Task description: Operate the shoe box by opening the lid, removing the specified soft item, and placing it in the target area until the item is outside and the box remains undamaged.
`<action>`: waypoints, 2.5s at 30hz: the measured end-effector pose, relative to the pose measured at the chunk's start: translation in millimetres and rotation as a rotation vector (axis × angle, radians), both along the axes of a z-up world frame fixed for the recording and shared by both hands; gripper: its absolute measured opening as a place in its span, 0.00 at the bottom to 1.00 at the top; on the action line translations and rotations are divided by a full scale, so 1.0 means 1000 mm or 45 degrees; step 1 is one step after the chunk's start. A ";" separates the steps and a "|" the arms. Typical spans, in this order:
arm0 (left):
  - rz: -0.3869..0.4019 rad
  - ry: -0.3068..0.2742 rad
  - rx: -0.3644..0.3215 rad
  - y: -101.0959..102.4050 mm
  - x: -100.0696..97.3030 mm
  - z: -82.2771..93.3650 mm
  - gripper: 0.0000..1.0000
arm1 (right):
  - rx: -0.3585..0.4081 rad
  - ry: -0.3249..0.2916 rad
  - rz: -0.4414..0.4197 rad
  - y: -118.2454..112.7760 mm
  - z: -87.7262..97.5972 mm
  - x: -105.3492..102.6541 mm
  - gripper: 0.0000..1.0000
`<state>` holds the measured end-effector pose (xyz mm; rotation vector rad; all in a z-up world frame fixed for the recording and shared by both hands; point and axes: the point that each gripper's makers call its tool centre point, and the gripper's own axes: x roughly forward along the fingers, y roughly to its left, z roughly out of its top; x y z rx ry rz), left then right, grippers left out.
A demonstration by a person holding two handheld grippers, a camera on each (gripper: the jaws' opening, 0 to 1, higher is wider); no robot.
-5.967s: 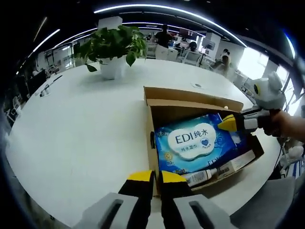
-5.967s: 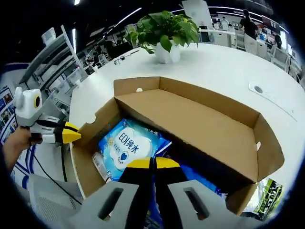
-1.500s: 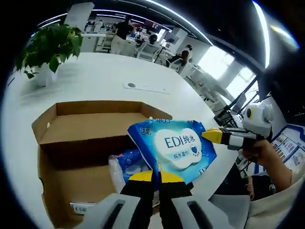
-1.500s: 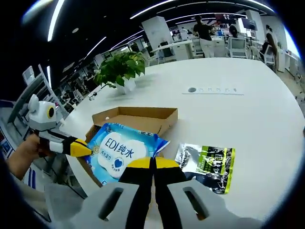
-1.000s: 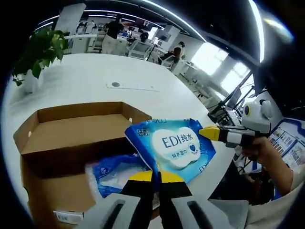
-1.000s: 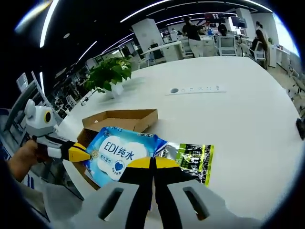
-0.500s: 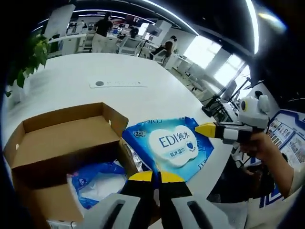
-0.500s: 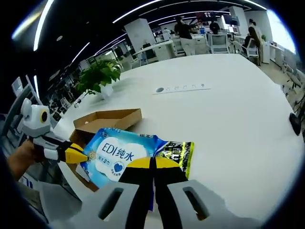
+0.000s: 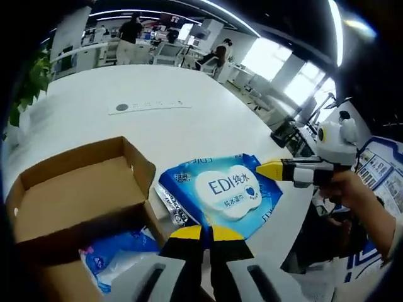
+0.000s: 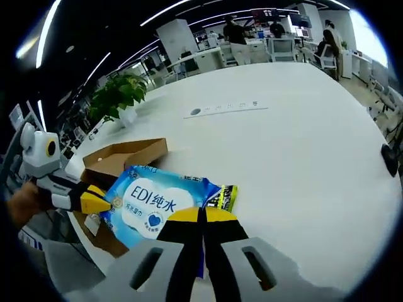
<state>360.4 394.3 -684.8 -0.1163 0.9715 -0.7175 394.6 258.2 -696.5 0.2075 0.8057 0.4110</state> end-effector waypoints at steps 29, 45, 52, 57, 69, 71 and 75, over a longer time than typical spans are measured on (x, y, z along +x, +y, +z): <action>-0.260 -0.045 0.364 -0.002 0.025 -0.036 0.01 | 0.048 0.058 -0.049 0.006 -0.061 0.026 0.00; -0.301 -0.089 0.387 -0.001 0.023 -0.038 0.04 | 0.036 0.039 -0.106 0.001 -0.062 0.031 0.00; -0.276 -0.114 0.347 0.006 0.021 -0.025 0.06 | 0.018 0.020 -0.102 0.002 -0.059 0.031 0.00; -0.248 -0.125 0.316 0.012 0.017 -0.019 0.09 | -0.018 -0.003 -0.083 0.001 -0.059 0.030 0.01; -0.194 -0.149 0.248 0.026 0.008 -0.002 0.15 | -0.106 -0.043 -0.028 -0.002 -0.048 0.025 0.06; -0.188 -0.156 0.240 0.030 0.007 0.001 0.17 | -0.113 -0.051 -0.029 -0.004 -0.045 0.024 0.08; -0.188 -0.169 0.239 0.037 0.004 0.004 0.19 | -0.120 -0.058 -0.017 -0.004 -0.038 0.021 0.09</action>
